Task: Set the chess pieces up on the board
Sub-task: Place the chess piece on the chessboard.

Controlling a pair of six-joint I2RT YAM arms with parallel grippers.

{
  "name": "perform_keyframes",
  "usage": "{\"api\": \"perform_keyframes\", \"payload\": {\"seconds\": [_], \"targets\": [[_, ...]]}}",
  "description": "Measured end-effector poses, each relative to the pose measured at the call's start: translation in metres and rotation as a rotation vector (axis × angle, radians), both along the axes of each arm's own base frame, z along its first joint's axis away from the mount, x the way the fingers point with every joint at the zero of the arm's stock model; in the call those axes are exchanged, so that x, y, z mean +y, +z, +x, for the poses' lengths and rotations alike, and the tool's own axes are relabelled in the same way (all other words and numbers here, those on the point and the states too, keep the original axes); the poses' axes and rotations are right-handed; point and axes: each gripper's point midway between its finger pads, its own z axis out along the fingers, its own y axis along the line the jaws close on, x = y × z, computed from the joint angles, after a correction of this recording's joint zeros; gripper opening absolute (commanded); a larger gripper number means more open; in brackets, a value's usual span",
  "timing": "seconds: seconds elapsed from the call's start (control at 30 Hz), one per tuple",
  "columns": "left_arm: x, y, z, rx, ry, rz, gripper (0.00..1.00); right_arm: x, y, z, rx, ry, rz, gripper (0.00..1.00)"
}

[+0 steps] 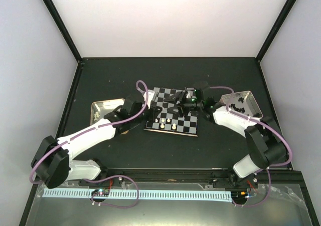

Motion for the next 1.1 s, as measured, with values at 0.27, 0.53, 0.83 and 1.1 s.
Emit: {"api": "perform_keyframes", "payload": {"seconds": [0.27, 0.53, 0.83, 1.1], "targets": [[0.044, -0.027, -0.016, 0.116, 0.083, 0.247, 0.03, -0.032, -0.02, 0.021, -0.185, -0.021, -0.34, 0.59], [0.07, -0.095, -0.039, 0.357, 0.095, 0.491, 0.03, -0.074, 0.022, 0.034, -0.413, -0.111, -0.574, 0.59], [0.056, -0.112, -0.019, 0.437, 0.088, 0.563, 0.04, -0.088, -0.007, 0.025, -0.374, -0.091, -0.666, 0.59], [0.059, -0.135, -0.021, 0.489, 0.076, 0.622, 0.04, -0.102, -0.003, 0.024, -0.403, -0.128, -0.721, 0.59]]}}
